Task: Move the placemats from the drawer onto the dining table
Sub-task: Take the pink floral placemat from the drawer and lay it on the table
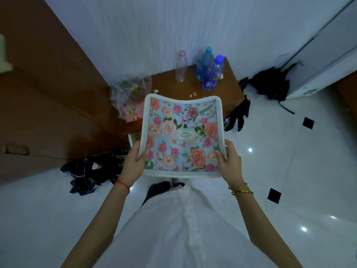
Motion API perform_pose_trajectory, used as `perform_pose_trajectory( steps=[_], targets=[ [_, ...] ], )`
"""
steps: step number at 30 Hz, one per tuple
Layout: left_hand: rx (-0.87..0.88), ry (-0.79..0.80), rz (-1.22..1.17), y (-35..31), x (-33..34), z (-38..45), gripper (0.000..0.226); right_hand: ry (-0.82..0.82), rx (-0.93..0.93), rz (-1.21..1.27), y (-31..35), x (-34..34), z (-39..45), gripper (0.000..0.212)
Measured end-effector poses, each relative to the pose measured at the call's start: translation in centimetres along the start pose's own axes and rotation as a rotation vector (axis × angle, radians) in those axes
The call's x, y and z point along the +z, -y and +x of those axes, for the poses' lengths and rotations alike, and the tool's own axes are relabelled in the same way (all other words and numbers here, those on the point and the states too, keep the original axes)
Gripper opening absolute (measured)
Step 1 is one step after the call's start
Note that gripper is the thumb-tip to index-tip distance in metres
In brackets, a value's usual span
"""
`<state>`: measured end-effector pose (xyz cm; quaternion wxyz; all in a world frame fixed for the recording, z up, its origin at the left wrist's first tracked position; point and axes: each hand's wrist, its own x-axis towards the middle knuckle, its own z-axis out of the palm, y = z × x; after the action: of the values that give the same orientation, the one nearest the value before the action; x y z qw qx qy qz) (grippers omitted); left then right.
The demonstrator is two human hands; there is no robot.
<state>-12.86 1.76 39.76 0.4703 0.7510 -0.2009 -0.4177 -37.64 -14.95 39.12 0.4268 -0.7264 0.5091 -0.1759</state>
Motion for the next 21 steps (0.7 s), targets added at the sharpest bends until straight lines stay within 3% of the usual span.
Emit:
perform_pose_trajectory(
  steps=[11,21],
  targets=[
    [0.175,0.227,0.134,-4.7,-1.0,0.3,0.035,-0.269,0.091,0.042,2.4,-1.4,-6.9,0.031],
    [0.222,0.65,0.266,-9.1,5.6,2.2,0.03,-0.654,0.292,0.096,1.8,-4.0,-14.8,0.033]
  ],
)
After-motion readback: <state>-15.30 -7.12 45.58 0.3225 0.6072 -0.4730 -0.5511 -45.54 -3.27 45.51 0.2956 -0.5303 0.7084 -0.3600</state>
